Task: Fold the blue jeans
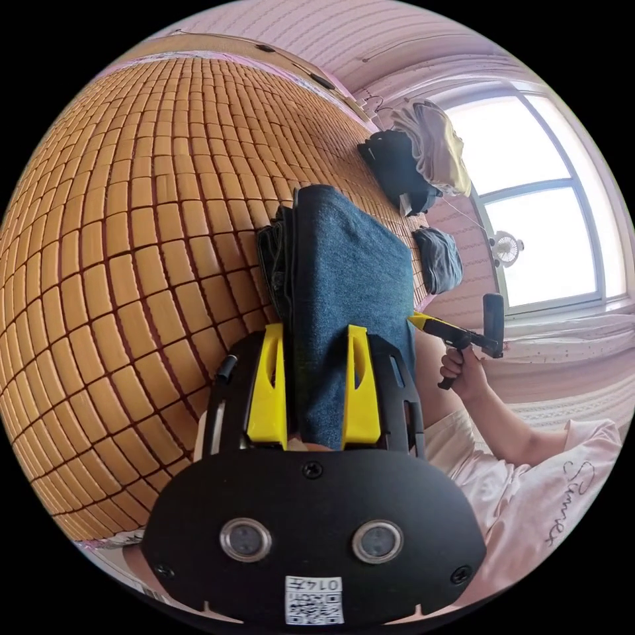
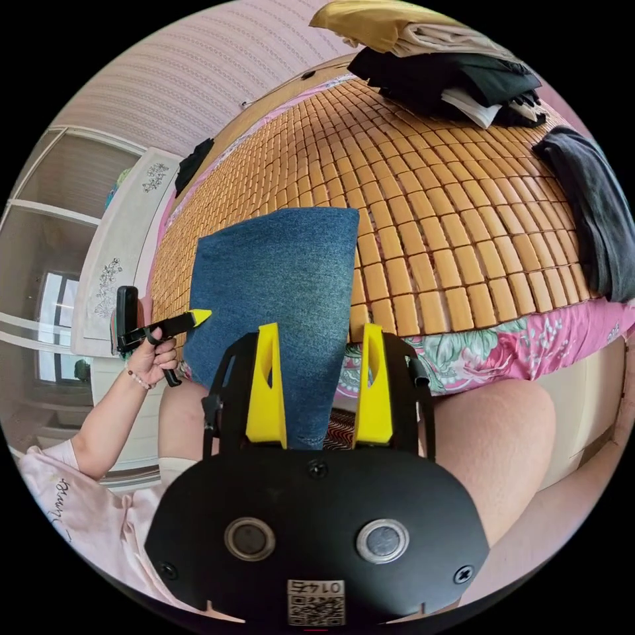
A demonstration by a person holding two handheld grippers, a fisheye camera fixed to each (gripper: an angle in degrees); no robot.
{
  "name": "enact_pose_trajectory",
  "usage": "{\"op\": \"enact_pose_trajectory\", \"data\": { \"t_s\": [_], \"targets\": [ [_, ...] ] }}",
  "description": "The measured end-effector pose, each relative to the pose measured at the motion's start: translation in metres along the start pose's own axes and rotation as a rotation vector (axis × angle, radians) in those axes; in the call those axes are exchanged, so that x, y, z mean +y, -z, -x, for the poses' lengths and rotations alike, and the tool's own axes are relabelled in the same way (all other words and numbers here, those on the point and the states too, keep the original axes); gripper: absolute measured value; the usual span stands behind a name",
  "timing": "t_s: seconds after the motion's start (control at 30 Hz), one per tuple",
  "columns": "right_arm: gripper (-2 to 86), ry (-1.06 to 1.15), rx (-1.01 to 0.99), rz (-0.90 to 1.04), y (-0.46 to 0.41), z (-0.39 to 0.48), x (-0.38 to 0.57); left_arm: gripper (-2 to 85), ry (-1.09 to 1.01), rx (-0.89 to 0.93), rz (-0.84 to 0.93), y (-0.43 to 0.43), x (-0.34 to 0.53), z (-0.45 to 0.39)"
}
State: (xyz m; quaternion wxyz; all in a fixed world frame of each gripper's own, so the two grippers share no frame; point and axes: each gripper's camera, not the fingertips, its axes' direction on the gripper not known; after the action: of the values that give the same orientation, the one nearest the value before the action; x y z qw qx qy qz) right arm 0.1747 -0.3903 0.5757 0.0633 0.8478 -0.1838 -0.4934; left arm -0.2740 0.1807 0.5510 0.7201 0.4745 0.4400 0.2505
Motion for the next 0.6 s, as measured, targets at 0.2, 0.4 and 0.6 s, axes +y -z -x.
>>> {"op": "enact_pose_trajectory", "data": {
  "t_s": [0.2,0.4,0.6],
  "targets": [
    [12.5,0.007,-0.013,-0.042,-0.025,0.031,0.03,11.8,0.008,-0.001,-0.005,0.035,0.011,0.001],
    [4.3,0.237,-0.076,-0.043,-0.003,0.1,0.036,7.9,0.065,-0.001,-0.127,0.083,0.047,0.011],
    [2.7,0.84,-0.024,-0.078,0.025,0.301,0.057,7.4,0.248,0.191,-0.474,0.156,0.13,0.047]
  ]
}}
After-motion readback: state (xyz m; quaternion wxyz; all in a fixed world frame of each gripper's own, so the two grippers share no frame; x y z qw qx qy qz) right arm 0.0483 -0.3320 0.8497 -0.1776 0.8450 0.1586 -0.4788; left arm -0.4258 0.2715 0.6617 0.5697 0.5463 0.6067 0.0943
